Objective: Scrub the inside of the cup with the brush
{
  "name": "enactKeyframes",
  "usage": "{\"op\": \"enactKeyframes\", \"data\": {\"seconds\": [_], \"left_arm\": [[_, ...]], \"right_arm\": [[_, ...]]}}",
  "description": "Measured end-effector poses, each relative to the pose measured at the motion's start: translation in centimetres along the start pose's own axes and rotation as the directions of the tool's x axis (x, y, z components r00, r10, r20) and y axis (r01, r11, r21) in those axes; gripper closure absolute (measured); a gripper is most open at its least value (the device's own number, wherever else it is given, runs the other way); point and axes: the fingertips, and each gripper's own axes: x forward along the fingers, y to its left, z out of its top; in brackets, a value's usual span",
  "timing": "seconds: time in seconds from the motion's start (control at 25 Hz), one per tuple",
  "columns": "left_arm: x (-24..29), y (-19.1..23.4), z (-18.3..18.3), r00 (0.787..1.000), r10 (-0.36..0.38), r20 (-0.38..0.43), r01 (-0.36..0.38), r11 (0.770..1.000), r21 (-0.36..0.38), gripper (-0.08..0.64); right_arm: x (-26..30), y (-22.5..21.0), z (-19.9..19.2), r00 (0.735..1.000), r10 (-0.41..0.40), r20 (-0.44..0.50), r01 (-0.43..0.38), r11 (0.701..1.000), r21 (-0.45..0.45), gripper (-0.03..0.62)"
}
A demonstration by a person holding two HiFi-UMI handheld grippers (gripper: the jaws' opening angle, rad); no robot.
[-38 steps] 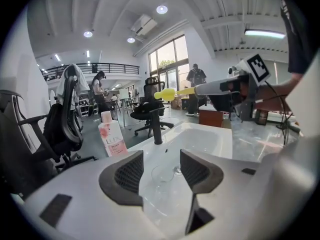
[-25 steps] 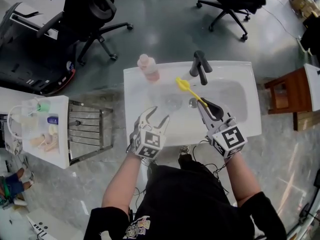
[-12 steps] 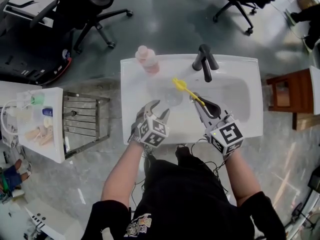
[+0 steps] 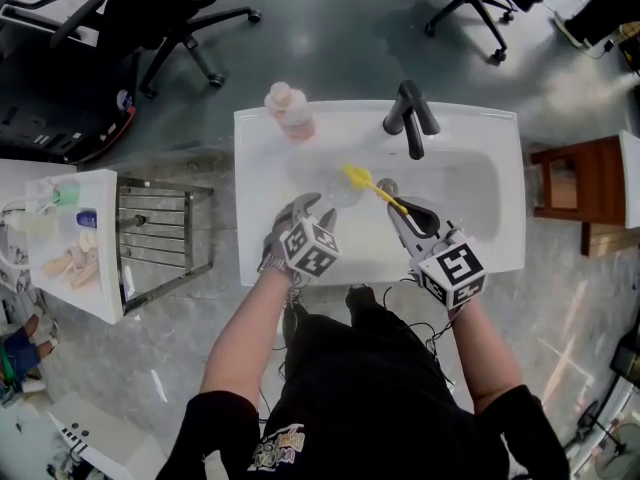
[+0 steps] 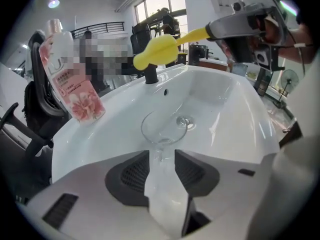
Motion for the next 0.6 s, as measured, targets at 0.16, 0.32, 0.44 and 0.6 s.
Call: {"op": "enactKeyframes", "data": {"seconds": [0.16,0.32,0.44,0.6], "left_arm": [[0.5,0.3,0.2,1.000,0.006,-0.006,-0.006,1.000,-0.008,0.442],[0.9,0.3,0.1,1.000,-0.003,-0.011,0.003,1.000,-0.001,0.482],[1.0,0.2,0.3,1.000,-0.010,-0.005,0.010,1.000,0.005,0.503],[1.0,0.1,0.4,1.000,-0.025,0.003,0.025,1.000,0.010,0.509]], "right_arm": [[0.2,-0.1,-1.3,0.998,0.008,-0.070,-0.010,1.000,-0.026,0.554],[0.6,-0.4,-2.5,0.990,0.011,-0.139,-0.019,0.998,-0.055,0.554],[1.2,-0.3,-3.2,0.979,0.024,-0.200,-0.042,0.996,-0.085,0.554],[2.3,0.1,-4.1,0.958,0.037,-0.286,-0.086,0.983,-0.162,0.554]]}}
